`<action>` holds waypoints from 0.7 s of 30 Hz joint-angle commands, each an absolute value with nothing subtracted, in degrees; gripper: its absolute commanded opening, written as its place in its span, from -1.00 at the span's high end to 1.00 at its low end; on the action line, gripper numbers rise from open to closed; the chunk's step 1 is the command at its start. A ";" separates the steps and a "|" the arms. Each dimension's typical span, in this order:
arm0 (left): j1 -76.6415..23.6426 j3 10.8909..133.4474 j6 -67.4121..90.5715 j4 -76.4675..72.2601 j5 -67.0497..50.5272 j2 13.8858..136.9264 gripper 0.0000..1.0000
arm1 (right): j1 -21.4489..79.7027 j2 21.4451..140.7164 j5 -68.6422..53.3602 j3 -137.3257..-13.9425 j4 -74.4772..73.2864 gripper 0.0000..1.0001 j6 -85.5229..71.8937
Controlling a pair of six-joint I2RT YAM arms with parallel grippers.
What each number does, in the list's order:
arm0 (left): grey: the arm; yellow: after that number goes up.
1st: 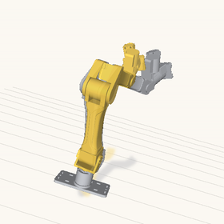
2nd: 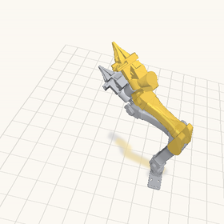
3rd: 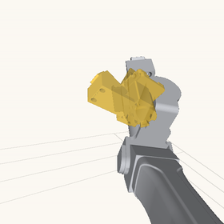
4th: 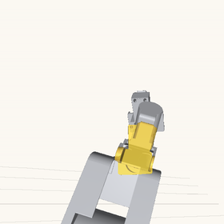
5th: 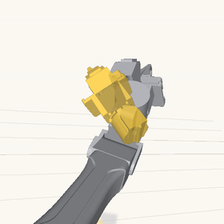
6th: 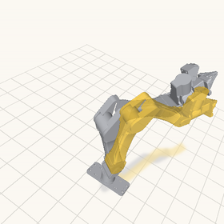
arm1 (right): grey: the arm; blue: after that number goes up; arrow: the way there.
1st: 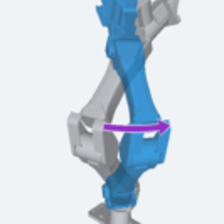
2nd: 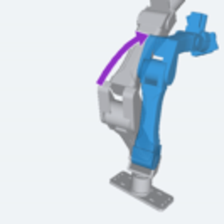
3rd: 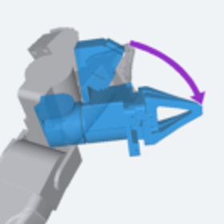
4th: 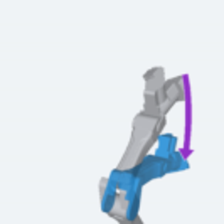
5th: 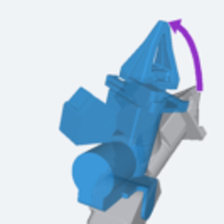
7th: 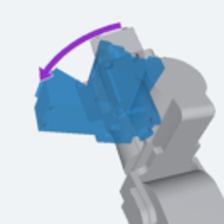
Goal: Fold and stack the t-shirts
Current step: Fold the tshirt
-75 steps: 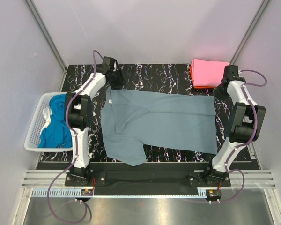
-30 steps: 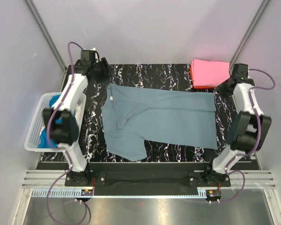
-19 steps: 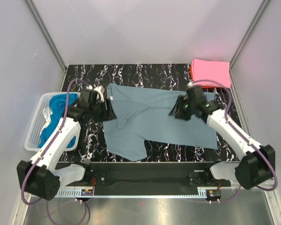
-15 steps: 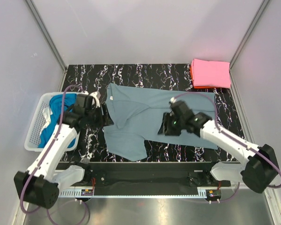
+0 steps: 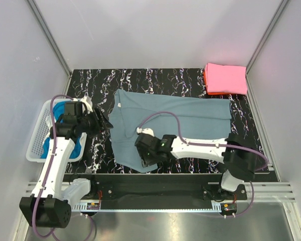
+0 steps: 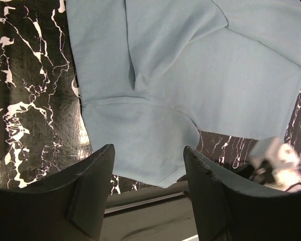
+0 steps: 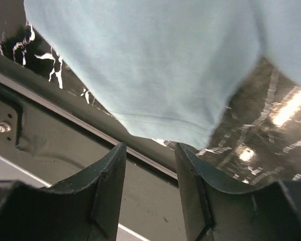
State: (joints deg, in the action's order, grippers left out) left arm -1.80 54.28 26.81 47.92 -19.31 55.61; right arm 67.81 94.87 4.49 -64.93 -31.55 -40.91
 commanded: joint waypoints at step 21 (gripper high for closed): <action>20.30 62.32 35.86 38.41 -36.74 62.93 -0.25 | 76.99 106.78 9.14 -74.62 -20.30 -0.01 -14.24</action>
State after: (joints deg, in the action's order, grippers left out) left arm 20.16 63.94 33.23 42.61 -32.93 63.59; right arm 76.73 104.51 9.34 -72.31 -21.06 -17.93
